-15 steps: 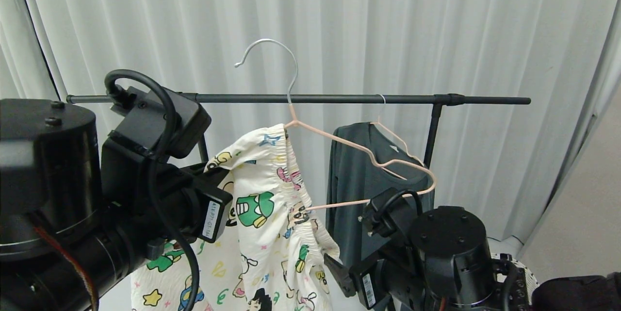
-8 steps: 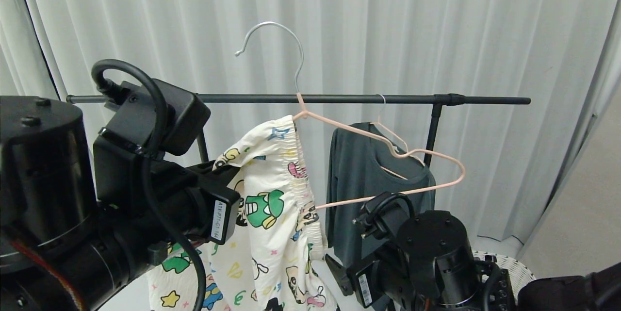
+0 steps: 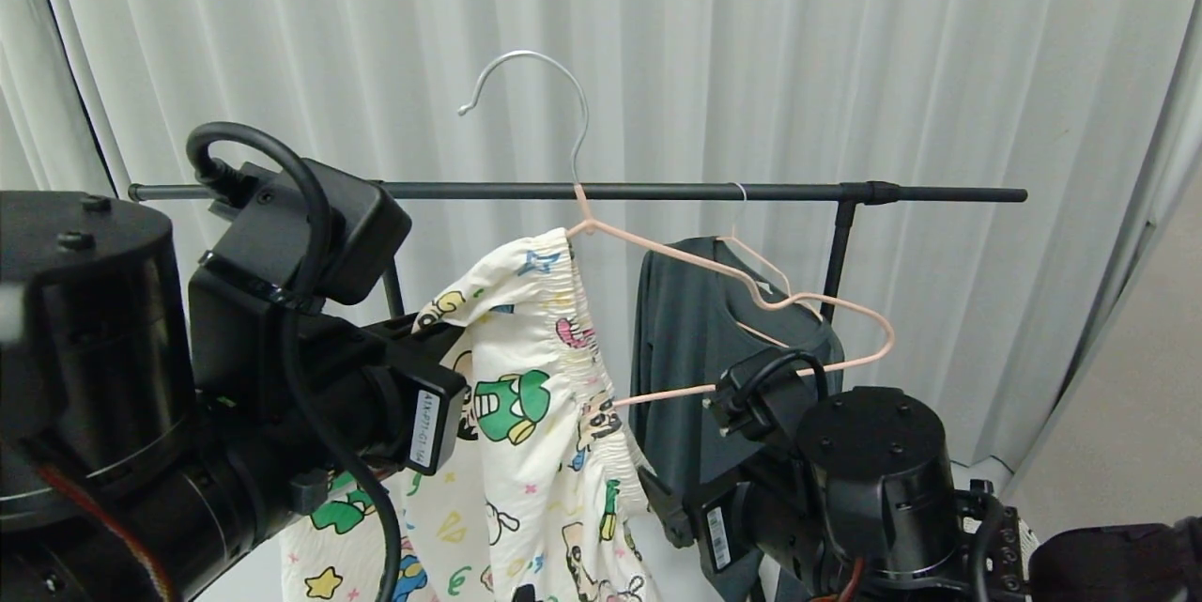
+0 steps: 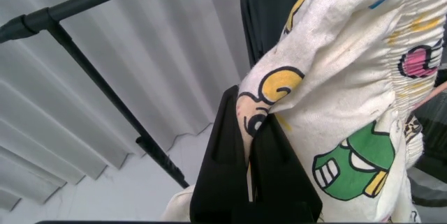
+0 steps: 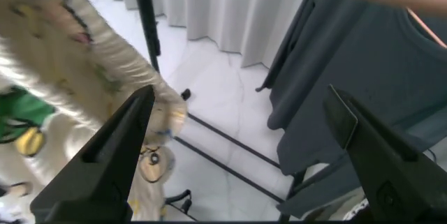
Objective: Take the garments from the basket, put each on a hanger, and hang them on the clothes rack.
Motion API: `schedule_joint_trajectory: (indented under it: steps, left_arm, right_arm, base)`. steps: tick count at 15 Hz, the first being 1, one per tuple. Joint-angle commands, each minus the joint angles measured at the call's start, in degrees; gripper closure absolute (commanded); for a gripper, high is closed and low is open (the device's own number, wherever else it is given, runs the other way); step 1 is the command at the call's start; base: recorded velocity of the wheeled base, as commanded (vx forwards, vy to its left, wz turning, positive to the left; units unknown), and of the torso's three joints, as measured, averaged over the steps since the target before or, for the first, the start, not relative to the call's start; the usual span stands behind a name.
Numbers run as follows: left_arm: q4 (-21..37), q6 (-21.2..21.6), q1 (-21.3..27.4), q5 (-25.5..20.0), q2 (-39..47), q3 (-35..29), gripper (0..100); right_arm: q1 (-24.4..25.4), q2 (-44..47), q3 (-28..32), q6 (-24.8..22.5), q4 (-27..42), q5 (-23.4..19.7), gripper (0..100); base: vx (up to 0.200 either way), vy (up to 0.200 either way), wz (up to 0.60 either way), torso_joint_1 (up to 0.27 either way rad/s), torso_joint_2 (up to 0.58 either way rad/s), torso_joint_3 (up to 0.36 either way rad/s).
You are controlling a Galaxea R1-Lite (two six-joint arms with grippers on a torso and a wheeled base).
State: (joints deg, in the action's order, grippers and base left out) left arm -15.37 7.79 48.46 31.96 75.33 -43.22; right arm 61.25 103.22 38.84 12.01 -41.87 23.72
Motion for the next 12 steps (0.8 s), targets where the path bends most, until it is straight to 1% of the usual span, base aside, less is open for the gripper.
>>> schedule_joint_trajectory:
  steps: [1, 3, 5, 9, 11, 12]
  left_arm:
    - [-0.1, -0.1, 0.2, 0.0, 0.1, 0.0, 100]
    - [-1.7, -0.1, 0.5, 0.0, 0.2, -0.3, 100]
    - [-2.4, -0.1, 0.4, 0.0, 0.3, -0.2, 100]
    - [-2.4, -0.1, 0.4, 0.0, 0.2, 0.0, 100]
    - [-2.6, -0.1, -0.1, 0.0, 0.3, 0.1, 100]
    - [-2.6, -0.1, -0.8, 0.2, 0.3, 0.5, 100]
  right_arm:
    - [0.9, -0.7, 0.1, 0.0, -0.3, -0.1, 0]
    - [2.8, 0.6, 0.1, 0.2, -0.3, -0.2, 0]
    - [3.2, 2.3, 0.2, 0.4, 0.0, 0.0, 0]
    - [2.0, 2.5, -0.3, 0.3, 0.1, 0.2, 0]
    - [0.3, 1.5, -2.6, -0.4, 1.4, 0.7, 0]
    - [-1.1, 0.7, -4.1, -1.5, 1.9, 1.9, 0]
  base:
    - [0.0, 0.0, 0.0, 0.0, 0.0, 0.0]
    - [0.0, 0.0, 0.0, 0.0, 0.0, 0.0]
    - [0.0, 0.0, 0.0, 0.0, 0.0, 0.0]
    - [0.0, 0.0, 0.0, 0.0, 0.0, 0.0]
    - [0.0, 0.0, 0.0, 0.0, 0.0, 0.0]
    - [0.0, 0.0, 0.0, 0.0, 0.0, 0.0]
